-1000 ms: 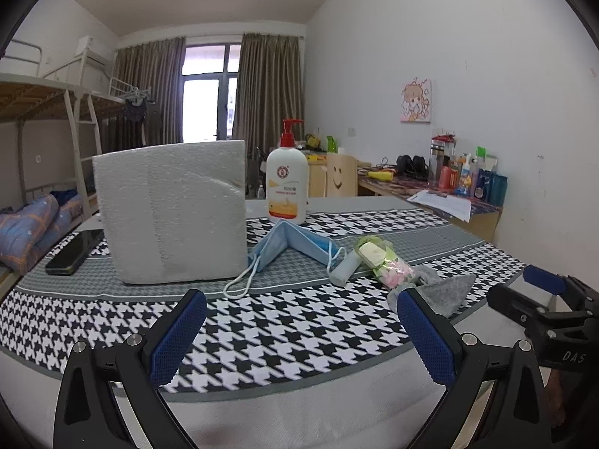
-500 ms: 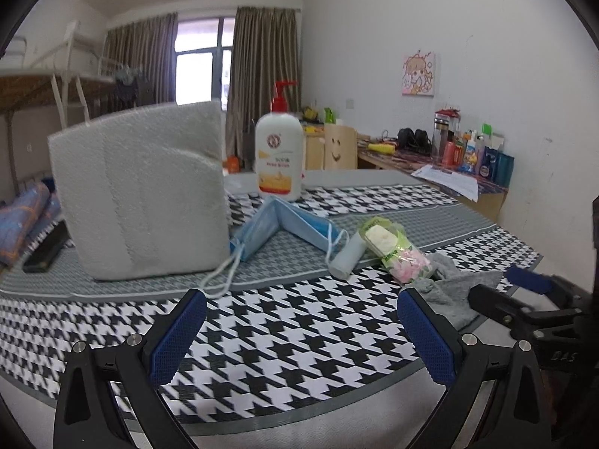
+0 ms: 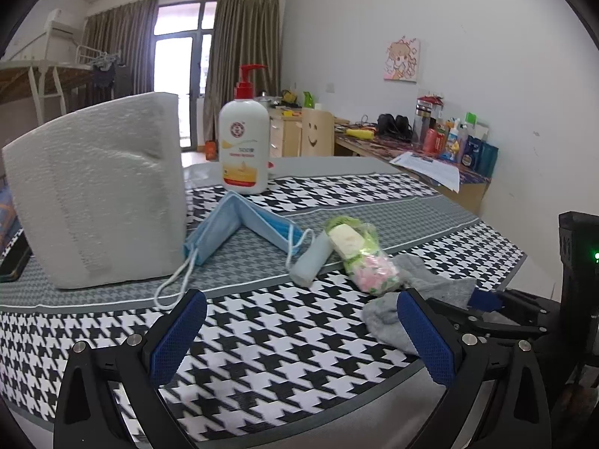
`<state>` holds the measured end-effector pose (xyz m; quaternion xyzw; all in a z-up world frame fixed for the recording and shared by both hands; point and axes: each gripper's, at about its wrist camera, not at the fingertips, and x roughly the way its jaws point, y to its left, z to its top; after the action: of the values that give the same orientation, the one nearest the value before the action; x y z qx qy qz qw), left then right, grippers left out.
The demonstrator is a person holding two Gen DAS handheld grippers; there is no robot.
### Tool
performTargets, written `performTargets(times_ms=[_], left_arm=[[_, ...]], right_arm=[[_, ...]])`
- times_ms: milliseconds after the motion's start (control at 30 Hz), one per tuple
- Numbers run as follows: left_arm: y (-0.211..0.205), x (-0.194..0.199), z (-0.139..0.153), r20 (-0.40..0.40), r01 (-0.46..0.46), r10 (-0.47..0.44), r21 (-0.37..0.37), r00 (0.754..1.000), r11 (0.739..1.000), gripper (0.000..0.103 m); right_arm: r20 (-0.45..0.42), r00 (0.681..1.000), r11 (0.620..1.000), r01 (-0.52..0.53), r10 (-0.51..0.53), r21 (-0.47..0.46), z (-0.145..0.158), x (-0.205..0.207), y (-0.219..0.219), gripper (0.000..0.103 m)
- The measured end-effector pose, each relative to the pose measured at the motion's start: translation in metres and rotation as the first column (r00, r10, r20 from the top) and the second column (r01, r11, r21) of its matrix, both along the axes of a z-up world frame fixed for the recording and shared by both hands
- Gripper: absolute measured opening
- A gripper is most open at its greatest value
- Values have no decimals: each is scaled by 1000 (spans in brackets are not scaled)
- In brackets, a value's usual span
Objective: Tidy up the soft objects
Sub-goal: 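Grasp the grey sock with the right gripper and lift it, then grasp the green-wrapped tissue packet with the left gripper while the right holds the sock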
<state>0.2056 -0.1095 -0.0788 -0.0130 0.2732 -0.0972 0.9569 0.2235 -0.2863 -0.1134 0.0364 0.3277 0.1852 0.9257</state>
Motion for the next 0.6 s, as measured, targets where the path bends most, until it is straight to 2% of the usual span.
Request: performTargets(times_ms=[100,133,600], left_arm=[[-11,7,1,-9,20,-20,11,1000,1000,102],[-15,9,1,-14,28,-28,14,1000,1000,102],[-64,34,-1,-60,91,-88,51,994,995,102]], right_arm=[[-12,1000,1000,-3,3,5,-2,0,-5,17],[-16,1000,1000,1,-1,9,-2,1,-8,15],[10,989,989,148,-148,-1,8,-17,-62,14]])
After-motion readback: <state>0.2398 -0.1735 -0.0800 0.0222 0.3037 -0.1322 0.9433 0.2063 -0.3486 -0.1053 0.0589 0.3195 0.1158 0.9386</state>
